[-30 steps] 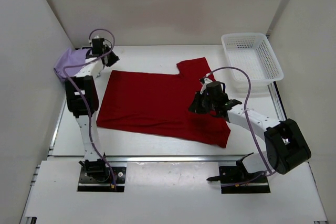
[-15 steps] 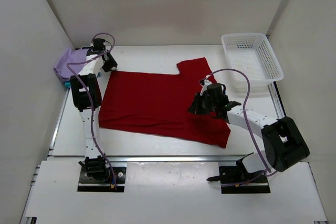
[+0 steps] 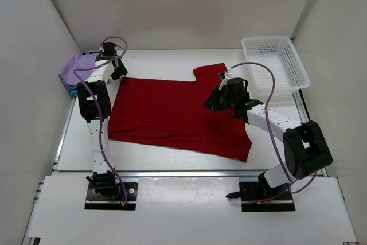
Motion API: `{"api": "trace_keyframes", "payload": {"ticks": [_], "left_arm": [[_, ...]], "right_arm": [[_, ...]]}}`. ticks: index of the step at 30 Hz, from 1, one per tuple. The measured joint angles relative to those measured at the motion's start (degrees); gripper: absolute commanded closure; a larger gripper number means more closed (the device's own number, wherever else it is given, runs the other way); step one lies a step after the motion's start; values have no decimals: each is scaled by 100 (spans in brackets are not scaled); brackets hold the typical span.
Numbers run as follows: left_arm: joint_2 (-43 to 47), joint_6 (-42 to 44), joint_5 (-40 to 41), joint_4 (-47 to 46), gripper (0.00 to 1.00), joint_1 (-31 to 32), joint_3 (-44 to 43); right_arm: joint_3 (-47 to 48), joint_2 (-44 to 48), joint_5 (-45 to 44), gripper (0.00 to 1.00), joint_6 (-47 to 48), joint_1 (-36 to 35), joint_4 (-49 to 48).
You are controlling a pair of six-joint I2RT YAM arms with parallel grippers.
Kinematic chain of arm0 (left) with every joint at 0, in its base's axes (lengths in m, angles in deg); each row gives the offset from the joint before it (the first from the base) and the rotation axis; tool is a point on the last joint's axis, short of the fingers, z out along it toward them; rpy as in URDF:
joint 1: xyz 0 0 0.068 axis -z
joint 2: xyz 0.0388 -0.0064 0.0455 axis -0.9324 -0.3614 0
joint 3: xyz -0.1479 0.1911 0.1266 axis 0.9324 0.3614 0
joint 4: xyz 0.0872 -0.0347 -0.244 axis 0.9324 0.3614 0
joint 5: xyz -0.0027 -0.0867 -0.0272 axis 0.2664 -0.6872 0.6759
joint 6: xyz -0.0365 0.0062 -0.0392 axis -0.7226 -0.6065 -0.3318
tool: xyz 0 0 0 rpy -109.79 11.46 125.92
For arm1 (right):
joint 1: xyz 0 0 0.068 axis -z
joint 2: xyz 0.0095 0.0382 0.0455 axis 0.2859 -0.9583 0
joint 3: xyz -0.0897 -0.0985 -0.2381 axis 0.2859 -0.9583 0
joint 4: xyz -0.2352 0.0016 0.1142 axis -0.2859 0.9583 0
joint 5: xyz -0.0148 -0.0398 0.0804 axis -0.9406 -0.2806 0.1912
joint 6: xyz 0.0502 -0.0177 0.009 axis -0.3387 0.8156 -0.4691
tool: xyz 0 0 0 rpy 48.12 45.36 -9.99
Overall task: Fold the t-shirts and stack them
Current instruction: Grap the side of the flattened tshirt furthest away from the robot with both arms
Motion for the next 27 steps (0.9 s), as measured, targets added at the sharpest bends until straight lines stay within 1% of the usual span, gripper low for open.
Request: {"api": "trace_keyframes", "payload": {"ticks": [4, 7, 8, 9, 10, 11, 12, 13, 14, 17, 18, 20, 21, 22, 24, 26, 27], "left_arm": [[0, 98, 83, 76, 59, 50, -11], [0, 107, 83, 70, 71, 96, 4], [0, 109, 81, 52, 77, 107, 22], [7, 98, 81, 22, 84, 118, 52], [15, 72, 79, -2, 86, 125, 72], [20, 61, 61, -28, 90, 125, 90], [31, 52, 48, -68, 96, 125, 120], [44, 26, 33, -85, 99, 125, 138], [59, 11, 11, -114, 100, 125, 168], [184, -44, -55, -258, 100, 120, 396], [243, -63, -76, -321, 100, 118, 514], [385, -125, -136, -415, 100, 116, 756], [459, -157, -173, -463, 100, 116, 879], [522, -192, -221, -494, 100, 116, 979], [673, -256, -282, -592, 100, 120, 1209], [793, -302, -319, -673, 100, 127, 1368], [848, -313, -334, -710, 100, 131, 1436]], "right_arm": [[33, -13, 4, 91, -17, 20, -24], [188, -195, 13, 84, -28, 116, -20], [321, -321, 0, 82, -28, 160, 13], [531, -505, -17, 79, -13, 212, 50], [780, -713, -28, 76, 2, 275, 66], [1043, -927, -57, 74, 26, 339, 109], [1370, -1180, -85, 70, 72, 413, 190], [1681, -1412, -136, 69, 125, 492, 264], [2072, -1692, -199, 68, 192, 577, 424], [3283, -2577, -501, 67, 426, 833, 931], [3794, -2953, -627, 66, 520, 927, 1196], [4688, -3650, -859, 62, 697, 1084, 1652], [5252, -4039, -964, 62, 793, 1156, 1974], [5727, -4389, -1073, 61, 881, 1202, 2190], [7077, -5281, -1333, 57, 1062, 1298, 2872], [8507, -6159, -1617, 51, 1211, 1368, 3508], [9219, -6568, -1740, 49, 1285, 1401, 3770]]}}
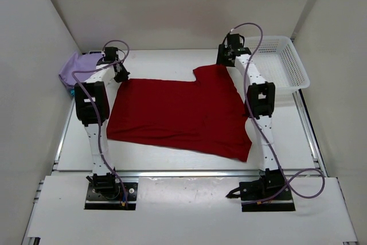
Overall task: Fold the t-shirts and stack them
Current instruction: Grap the side of the flattened tshirt furthest away from the robot with both arms
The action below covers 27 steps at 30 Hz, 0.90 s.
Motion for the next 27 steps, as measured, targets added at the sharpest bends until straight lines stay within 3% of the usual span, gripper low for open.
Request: {"api": "trace_keyframes", "payload": {"ticks": [2, 13, 22, 27], "left_arm": [[68, -4, -26, -79, 100, 0, 76], [127, -28, -79, -269, 100, -2, 251], [190, -42, -96, -457, 100, 4, 518], [363, -90, -107, -592, 100, 4, 741]], "right_arm": [[695, -463, -149, 48, 107, 42, 146], [623, -466, -39, 47, 334, 116, 463], [605, -468, 413, 98, 57, 188, 221], [857, -468, 457, 100, 22, 179, 328]]}}
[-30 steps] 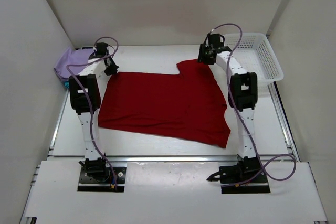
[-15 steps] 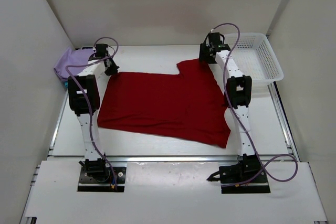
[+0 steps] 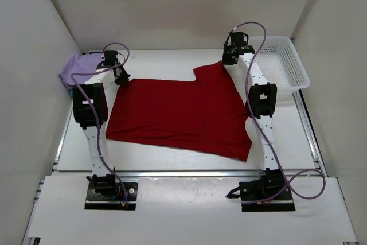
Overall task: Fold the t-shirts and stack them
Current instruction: Grap the side of the flattened tshirt furthest away from the robot with both arms, then fold the other side of the tshirt into a rectangle
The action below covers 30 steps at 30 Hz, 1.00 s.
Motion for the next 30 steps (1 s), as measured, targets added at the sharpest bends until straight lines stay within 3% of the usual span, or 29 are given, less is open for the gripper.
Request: {"api": "trace_keyframes", "payload": {"ticks": [7, 12, 15, 21, 24, 30], "left_arm": [[785, -236, -249, -404, 100, -55, 791], [1342, -306, -444, -717, 100, -214, 1355], [1587, -345, -560, -811, 100, -313, 1670], [1633, -511, -894, -990, 100, -522, 2039], [1659, -568, -1019, -1019, 100, -608, 2199], [2103, -597, -1202, -1036, 100, -793, 2575]], "right_arm": [[870, 76, 402, 100, 37, -101, 1259], [708, 549, 492, 100, 92, -282, 2149], [-581, 1519, 411, 100, 254, -389, 2184], [-5160, 4863, 474, 100, 352, -444, 835], [-6262, 5722, 468, 100, 264, -350, 313], [-7702, 6494, 472, 100, 17, -409, -459]]}}
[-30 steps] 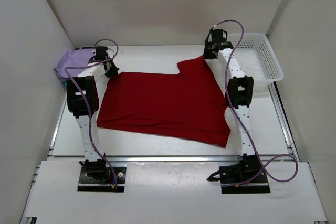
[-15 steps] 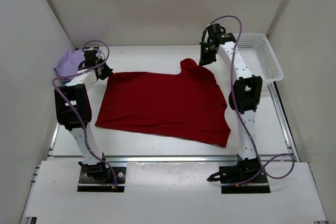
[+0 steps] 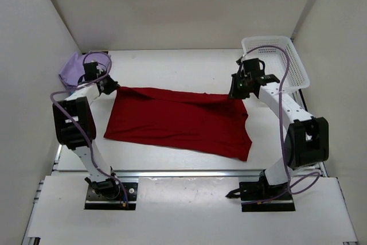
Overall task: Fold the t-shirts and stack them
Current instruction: Fold the other side of the tshirt into a rectangle
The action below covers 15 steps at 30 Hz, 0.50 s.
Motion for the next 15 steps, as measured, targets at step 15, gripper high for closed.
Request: {"api": "trace_keyframes", "payload": {"ticks": [15], "left_arm": [[1464, -2, -240, -289, 100, -474, 1311]], "right_arm": [[-2625, 2789, -236, 100, -599, 63, -787]]}}
